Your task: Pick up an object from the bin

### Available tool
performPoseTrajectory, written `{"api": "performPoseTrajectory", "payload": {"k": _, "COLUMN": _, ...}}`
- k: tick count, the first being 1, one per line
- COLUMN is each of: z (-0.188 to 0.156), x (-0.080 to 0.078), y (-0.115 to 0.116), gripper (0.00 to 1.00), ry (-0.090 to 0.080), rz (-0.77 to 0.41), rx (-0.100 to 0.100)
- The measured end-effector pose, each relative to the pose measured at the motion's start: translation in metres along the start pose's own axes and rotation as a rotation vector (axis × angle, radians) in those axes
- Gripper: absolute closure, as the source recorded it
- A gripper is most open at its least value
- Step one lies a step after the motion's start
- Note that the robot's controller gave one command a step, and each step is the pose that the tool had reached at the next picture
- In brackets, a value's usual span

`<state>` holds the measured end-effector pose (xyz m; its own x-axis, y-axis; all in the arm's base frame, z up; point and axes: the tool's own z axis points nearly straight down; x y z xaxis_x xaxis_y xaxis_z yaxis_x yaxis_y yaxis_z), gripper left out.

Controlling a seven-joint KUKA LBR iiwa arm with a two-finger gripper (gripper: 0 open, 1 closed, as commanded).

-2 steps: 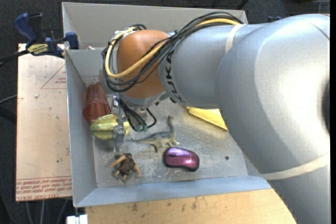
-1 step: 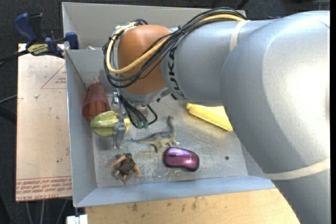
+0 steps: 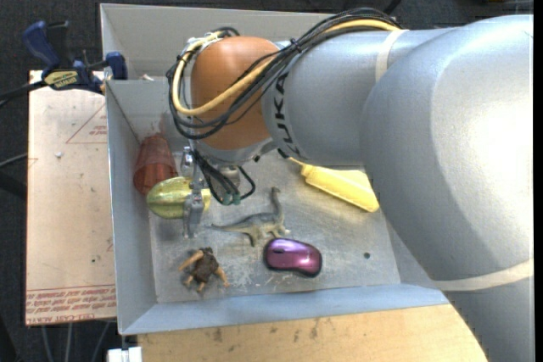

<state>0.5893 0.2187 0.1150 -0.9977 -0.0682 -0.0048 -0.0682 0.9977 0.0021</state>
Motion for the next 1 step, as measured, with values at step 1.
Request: {"api": "performPoseTrajectory", "payload": {"k": 1, "z": -0.0079, "x": 0.001, "y": -0.0003, "gripper": 1.0, "ry": 0.004, "rz": 0.0, "rx": 0.001}}
